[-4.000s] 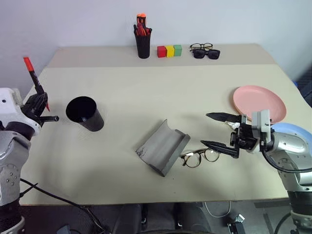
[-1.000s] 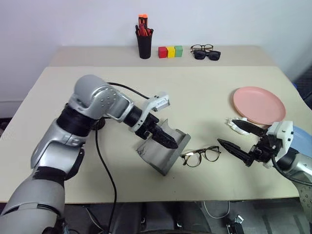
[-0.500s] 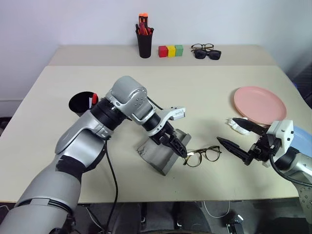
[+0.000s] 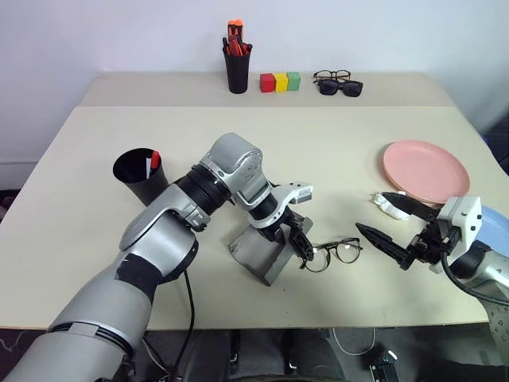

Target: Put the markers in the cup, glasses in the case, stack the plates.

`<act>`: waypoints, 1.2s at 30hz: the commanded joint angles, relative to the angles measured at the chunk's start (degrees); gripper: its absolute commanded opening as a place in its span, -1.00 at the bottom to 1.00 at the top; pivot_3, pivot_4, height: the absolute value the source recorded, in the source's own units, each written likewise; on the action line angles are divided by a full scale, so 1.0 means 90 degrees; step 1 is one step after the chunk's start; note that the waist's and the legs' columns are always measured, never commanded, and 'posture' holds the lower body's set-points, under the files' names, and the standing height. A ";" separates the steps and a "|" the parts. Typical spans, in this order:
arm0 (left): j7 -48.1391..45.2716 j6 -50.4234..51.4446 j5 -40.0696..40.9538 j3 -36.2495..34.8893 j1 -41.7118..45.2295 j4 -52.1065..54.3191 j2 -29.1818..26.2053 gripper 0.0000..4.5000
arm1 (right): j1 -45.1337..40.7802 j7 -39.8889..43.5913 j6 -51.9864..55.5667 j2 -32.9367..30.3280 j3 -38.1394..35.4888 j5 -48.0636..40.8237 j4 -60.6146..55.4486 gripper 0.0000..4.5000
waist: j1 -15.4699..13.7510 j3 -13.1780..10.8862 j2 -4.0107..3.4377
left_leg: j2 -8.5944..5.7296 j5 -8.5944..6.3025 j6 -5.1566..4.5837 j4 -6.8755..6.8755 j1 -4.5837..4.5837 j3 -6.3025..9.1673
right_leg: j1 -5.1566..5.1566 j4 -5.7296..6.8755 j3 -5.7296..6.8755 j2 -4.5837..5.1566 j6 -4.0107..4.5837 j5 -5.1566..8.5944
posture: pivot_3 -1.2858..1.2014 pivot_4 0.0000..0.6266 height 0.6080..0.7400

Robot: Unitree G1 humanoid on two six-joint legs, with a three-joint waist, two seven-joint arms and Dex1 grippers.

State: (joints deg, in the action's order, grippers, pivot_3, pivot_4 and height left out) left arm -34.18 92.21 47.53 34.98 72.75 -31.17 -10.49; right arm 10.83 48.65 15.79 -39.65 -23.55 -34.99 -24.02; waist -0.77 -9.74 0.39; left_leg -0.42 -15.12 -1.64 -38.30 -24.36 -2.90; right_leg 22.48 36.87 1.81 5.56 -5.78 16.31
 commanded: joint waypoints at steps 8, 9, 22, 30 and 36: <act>0.0188 0.0033 -0.0350 -0.0387 0.0010 -0.0074 -0.0060 -0.72 | 0.0012 -0.0068 -0.0295 0.0053 -0.0198 -0.0024 -0.0177 1.00 | 0.0002 0.0000 0.0001 | 0.0000 0.0002 0.0003 0.0000 -0.0001 0.0000 | 0.0007 0.0011 0.0000 0.0000 -0.0004 0.0003 | 0.03 -0.52 1.00; 0.0159 0.0033 -0.0392 -0.0375 0.0006 -0.0031 -0.0082 -0.72 | -0.0005 -0.0073 -0.0305 0.0050 -0.0184 -0.0019 -0.0164 1.00 | 0.0003 0.0000 0.0001 | -0.0001 0.0002 0.0003 0.0000 -0.0001 0.0000 | 0.0007 0.0012 0.0000 0.0000 -0.0004 0.0003 | 0.03 -0.52 1.00; -0.0501 -0.0014 -0.1069 -0.0138 -0.0116 0.0637 -0.0196 -0.98 | -0.0037 -0.0140 -0.0333 0.0085 -0.0134 0.0010 -0.0215 1.00 | 0.0002 0.0000 -0.0001 | -0.0003 0.0004 0.0006 0.0000 -0.0001 0.0000 | 0.0008 0.0016 0.0000 -0.0004 -0.0004 0.0003 | 0.03 -0.52 1.00; -0.2538 -0.2625 -0.2421 0.1678 0.0234 0.0946 -0.1129 -0.98 | -0.0091 -0.0164 -0.0377 0.0120 -0.0082 0.0045 -0.0131 1.00 | 0.0003 0.0001 -0.0002 | -0.0003 0.0006 0.0011 0.0000 0.0000 -0.0001 | 0.0008 0.0018 -0.0001 -0.0007 -0.0002 0.0004 | 0.03 -0.52 1.00; -0.4096 -0.5353 -0.3909 0.2403 0.0266 0.0073 -0.1252 -0.98 | -0.0157 -0.0190 -0.0438 0.0195 0.0012 0.0109 -0.0091 1.00 | -0.0011 0.0003 -0.0004 | -0.0003 0.0007 0.0012 0.0000 0.0002 -0.0001 | 0.0007 0.0016 -0.0002 0.0002 0.0004 0.0006 | 0.03 -0.52 1.00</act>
State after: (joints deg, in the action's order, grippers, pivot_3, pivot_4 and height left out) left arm -69.35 49.37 17.73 54.73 74.62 -28.01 -21.63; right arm 9.84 47.09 13.17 -38.44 -23.00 -33.92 -23.97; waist -0.88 -9.71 0.35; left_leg -0.45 -15.06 -1.54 -38.31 -24.35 -2.90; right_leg 22.53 37.01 1.79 5.58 -5.74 16.37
